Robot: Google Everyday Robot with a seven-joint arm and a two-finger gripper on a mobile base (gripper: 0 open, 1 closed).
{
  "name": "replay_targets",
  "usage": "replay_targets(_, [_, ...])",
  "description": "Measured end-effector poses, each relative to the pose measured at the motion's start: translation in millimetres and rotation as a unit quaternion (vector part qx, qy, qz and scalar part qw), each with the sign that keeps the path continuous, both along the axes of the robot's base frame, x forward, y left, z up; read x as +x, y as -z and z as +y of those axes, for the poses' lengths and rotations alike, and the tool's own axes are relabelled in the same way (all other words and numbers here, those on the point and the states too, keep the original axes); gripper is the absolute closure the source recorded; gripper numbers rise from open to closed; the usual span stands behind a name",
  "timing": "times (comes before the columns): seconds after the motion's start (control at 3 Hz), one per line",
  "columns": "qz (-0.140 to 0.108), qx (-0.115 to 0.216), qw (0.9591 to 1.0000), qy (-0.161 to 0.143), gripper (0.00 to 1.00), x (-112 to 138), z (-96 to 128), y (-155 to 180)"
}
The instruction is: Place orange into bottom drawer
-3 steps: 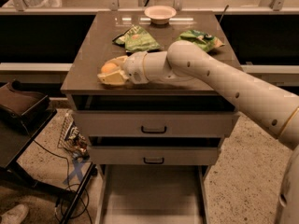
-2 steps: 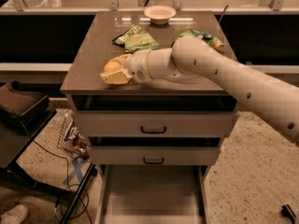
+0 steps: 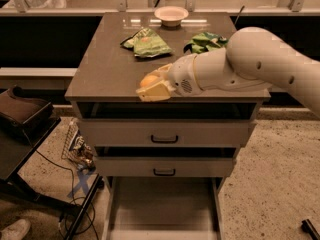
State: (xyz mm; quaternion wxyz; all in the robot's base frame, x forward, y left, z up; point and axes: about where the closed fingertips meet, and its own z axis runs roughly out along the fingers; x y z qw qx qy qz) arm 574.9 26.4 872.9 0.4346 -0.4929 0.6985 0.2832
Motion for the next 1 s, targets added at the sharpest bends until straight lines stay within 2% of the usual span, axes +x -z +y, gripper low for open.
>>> replay_targets(0.33, [0.065, 0.012, 0.9973, -0.033, 1.00, -45.4, -24.1, 33.6])
replay_targets(0.67, [0.164, 0.066, 0.9826, -0.058, 1.00, -94.1, -41.8, 103.8])
replay_targets(1.0, [0.164, 0.066, 0.9825, -0.058, 1.00, -94.1, -41.7, 103.8])
